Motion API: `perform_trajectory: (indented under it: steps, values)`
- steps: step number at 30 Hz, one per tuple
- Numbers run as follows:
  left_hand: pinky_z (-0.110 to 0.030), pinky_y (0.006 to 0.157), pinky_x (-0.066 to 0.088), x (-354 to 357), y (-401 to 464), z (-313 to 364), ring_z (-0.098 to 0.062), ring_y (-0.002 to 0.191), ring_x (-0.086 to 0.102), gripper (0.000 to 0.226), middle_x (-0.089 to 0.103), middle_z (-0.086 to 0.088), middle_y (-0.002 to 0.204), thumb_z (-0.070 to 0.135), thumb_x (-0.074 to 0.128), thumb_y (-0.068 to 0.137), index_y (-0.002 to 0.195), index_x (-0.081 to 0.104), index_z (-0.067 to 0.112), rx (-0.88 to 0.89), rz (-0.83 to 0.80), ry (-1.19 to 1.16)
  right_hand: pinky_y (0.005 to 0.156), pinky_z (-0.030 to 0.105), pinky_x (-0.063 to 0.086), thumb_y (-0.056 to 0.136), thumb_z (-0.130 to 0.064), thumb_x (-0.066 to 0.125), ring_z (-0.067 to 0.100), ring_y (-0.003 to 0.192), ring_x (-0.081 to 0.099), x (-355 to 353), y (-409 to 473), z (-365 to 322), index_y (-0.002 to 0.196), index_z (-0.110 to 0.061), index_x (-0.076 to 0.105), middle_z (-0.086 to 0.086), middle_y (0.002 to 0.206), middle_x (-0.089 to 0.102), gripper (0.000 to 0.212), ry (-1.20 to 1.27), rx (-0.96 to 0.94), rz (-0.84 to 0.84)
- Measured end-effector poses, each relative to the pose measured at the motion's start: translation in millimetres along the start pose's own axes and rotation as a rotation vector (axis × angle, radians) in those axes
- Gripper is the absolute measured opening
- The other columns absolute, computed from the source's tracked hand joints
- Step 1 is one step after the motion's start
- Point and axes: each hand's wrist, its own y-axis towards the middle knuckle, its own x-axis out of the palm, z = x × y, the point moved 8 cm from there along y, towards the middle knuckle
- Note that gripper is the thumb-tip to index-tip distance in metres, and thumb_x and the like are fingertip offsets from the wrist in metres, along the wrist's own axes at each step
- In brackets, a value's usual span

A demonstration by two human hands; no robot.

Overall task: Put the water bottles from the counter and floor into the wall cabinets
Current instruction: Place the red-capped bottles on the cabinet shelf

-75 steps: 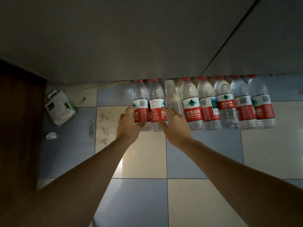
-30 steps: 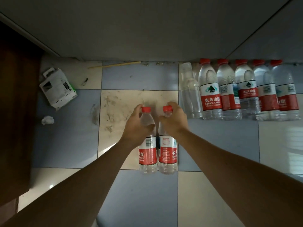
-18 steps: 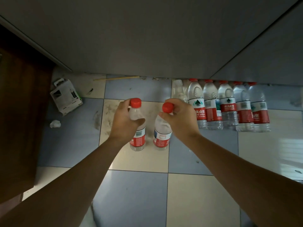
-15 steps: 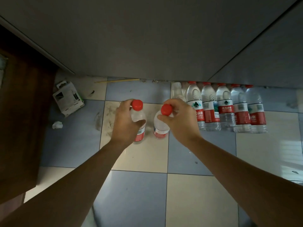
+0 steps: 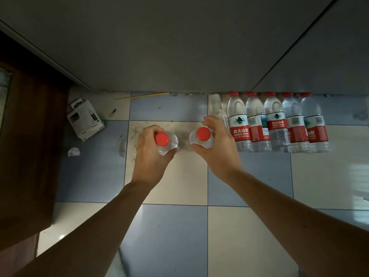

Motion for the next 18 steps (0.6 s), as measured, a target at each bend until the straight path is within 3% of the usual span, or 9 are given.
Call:
perform_trajectory:
  steps: [5, 9, 12, 14, 18]
  values:
    - [-0.022, 0.088, 0.048, 10.6, -0.1, -16.5, -0.010, 0.102, 0.056, 0.070, 0.055, 0.017, 0.108, 0.033, 0.094, 0.064, 0.117, 0.048, 0.033, -0.009, 0.016, -0.062, 0.103, 0.039, 0.050, 0.073, -0.029, 0.089, 0.016, 0.122, 0.057, 19.0, 3.4, 45.2, 0.141, -0.022, 0.044, -0.005, 0.131, 0.060, 0.083, 0.161, 0.120, 0.016]
    - [-0.003, 0.079, 0.043, 25.3, 1.0, -35.9, 0.008, 0.100, 0.055, 0.072, 0.056, 0.034, 0.103, 0.033, 0.094, 0.063, 0.117, 0.046, 0.037, -0.078, 0.020, -0.153, 0.087, 0.017, 0.050, 0.069, -0.023, 0.091, 0.000, 0.104, 0.062, 39.4, 10.4, 72.0, 0.128, -0.031, 0.052, -0.016, 0.115, 0.064, 0.071, 0.217, 0.147, 0.045]
    - [-0.009, 0.080, 0.046, 37.6, 1.8, -51.2, 0.004, 0.100, 0.059, 0.075, 0.061, 0.022, 0.106, 0.032, 0.094, 0.064, 0.125, 0.052, 0.027, -0.168, 0.033, -0.228, 0.071, -0.002, 0.042, 0.069, -0.020, 0.091, -0.021, 0.094, 0.056, 48.4, 18.1, 78.8, 0.120, -0.039, 0.052, -0.025, 0.104, 0.062, 0.066, 0.279, 0.161, 0.066]
    - [-0.013, 0.082, 0.047, 41.4, 1.2, -54.6, 0.005, 0.099, 0.059, 0.076, 0.061, 0.022, 0.106, 0.031, 0.093, 0.066, 0.129, 0.052, 0.025, -0.198, 0.045, -0.242, 0.069, -0.004, 0.041, 0.070, -0.020, 0.090, -0.020, 0.093, 0.056, 51.3, 21.1, 79.0, 0.124, -0.034, 0.053, -0.024, 0.105, 0.061, 0.068, 0.313, 0.166, 0.066]
    - [-0.004, 0.075, 0.045, 39.3, 1.0, -51.4, 0.016, 0.092, 0.057, 0.069, 0.062, 0.024, 0.100, 0.028, 0.094, 0.066, 0.123, 0.056, 0.026, -0.214, 0.073, -0.230, 0.068, -0.004, 0.042, 0.071, -0.023, 0.090, -0.008, 0.097, 0.058, 46.7, 15.3, 77.9, 0.125, -0.033, 0.054, -0.023, 0.104, 0.062, 0.066, 0.304, 0.182, 0.070]
